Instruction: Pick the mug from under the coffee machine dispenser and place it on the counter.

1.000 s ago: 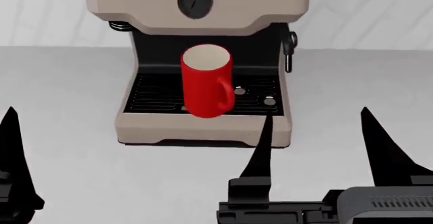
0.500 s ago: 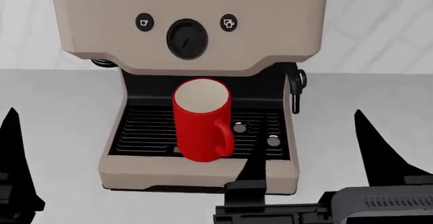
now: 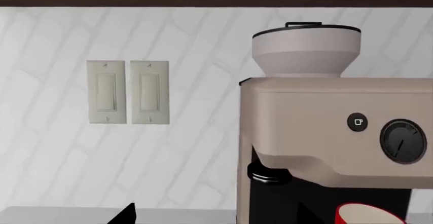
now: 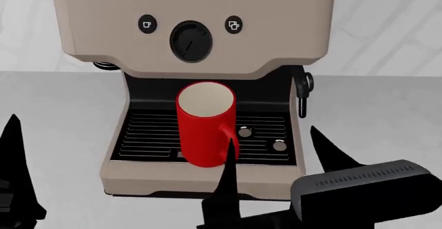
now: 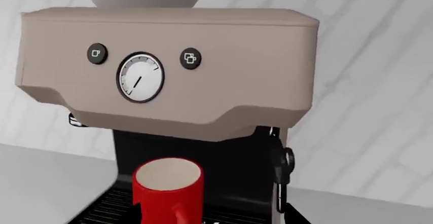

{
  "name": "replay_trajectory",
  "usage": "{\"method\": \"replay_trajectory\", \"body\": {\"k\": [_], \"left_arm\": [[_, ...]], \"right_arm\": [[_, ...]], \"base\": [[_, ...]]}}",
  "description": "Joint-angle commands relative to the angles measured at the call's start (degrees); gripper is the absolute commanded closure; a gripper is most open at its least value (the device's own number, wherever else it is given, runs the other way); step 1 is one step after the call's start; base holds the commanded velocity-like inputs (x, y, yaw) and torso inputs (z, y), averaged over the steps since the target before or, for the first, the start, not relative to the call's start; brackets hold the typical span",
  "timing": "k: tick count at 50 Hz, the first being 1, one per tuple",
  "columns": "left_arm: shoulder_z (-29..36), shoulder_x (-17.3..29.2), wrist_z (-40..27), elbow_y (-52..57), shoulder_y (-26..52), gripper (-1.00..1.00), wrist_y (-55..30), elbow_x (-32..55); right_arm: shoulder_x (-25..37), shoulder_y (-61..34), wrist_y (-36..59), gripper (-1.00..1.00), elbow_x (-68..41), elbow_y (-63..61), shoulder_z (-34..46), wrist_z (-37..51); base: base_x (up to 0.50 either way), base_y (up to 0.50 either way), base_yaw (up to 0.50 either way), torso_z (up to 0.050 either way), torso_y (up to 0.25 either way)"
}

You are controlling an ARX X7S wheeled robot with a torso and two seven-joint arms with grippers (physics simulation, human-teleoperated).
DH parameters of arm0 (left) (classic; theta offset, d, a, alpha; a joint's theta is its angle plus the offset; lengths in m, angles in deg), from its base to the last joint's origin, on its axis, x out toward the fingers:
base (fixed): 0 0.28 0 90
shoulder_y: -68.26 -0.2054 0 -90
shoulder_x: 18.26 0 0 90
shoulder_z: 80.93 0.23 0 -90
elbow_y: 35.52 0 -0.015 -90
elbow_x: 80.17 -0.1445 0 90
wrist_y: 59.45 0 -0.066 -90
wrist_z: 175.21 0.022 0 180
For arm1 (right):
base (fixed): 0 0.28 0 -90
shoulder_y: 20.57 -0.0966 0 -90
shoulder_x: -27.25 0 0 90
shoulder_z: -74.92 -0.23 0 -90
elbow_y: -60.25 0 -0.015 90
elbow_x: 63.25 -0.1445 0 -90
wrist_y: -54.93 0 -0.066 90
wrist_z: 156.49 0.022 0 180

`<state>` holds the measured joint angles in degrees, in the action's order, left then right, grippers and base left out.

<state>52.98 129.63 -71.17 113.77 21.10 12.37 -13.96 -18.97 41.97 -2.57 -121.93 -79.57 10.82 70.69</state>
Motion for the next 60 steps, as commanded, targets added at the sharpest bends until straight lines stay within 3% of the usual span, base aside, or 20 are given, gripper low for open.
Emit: {"method": "replay_trajectory", "body": {"k": [1, 10, 23, 42, 60], "left_arm": [[1.05, 0.3, -0.12, -0.08, 0.61, -1.0, 0.47, 0.11], [1.8, 0.59, 0.05, -0.15, 0.83, -1.0, 0.81, 0.06], [2.94, 1.52, -0.14, 0.03, 0.09, -1.0, 2.19, -0.69], [8.3, 1.59, -2.6, 0.4, 3.54, -1.0, 3.72, -1.24], [9.39, 1.95, -2.37, -0.24, 4.06, -1.0, 4.82, -1.48]], "right_arm": [[-2.5, -3.14, 0.79, -1.0, -0.15, 7.84, 3.87, -8.91], [-3.85, -5.98, 1.07, -1.0, -0.96, 13.4, 5.14, -14.94], [-3.33, -13.49, 8.01, -1.0, -8.38, 17.11, 5.66, -16.69], [-3.47, -16.45, 9.86, -1.0, -5.8, 21.58, 7.99, -20.29], [-4.93, -16.36, 8.12, -1.0, -1.89, 26.32, 9.77, -23.2]], "base": [[0.0, 0.0, 0.0, 0.0, 0.0], [0.0, 0.0, 0.0, 0.0, 0.0], [0.0, 0.0, 0.0, 0.0, 0.0], [0.0, 0.0, 0.0, 0.0, 0.0], [0.0, 0.0, 0.0, 0.0, 0.0]]}}
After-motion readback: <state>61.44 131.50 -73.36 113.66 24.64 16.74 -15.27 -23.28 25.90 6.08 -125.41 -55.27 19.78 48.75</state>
